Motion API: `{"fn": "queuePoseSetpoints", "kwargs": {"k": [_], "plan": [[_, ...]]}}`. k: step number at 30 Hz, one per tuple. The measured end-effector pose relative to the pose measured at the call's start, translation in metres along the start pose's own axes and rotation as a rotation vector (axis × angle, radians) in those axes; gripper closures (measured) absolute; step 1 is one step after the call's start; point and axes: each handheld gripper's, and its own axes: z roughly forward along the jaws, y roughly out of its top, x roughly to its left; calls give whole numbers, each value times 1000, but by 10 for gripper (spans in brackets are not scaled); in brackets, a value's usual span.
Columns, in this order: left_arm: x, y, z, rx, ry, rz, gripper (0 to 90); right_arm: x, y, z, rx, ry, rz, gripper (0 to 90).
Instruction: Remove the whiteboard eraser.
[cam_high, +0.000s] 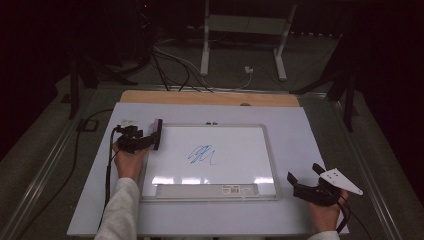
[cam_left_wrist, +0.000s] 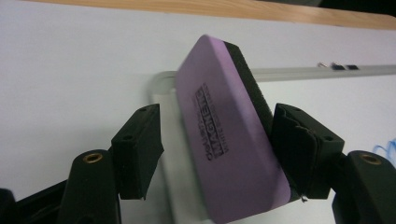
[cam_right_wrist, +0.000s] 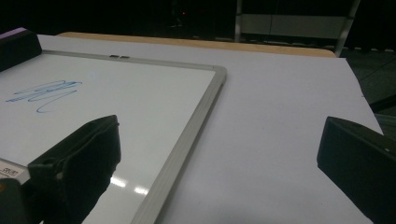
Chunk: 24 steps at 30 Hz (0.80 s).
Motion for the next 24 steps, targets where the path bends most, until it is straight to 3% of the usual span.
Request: {"fn": "queuePoseSetpoints", "kwargs": {"k": [7, 15, 18, 24], "plan": [[-9, 1, 11, 46, -16, -18, 319, -3, 0, -1, -7, 8, 18, 0], [-9, -2, 18, 112, 22, 7, 328, -7, -1, -2, -16, 15, 55, 0], [-9, -2, 16, 101, 9, 12, 409, -6, 0, -2, -15, 16, 53, 0], [-8, 0, 12, 89, 16, 16, 414, -6, 0, -2, -16, 15, 52, 0]]}}
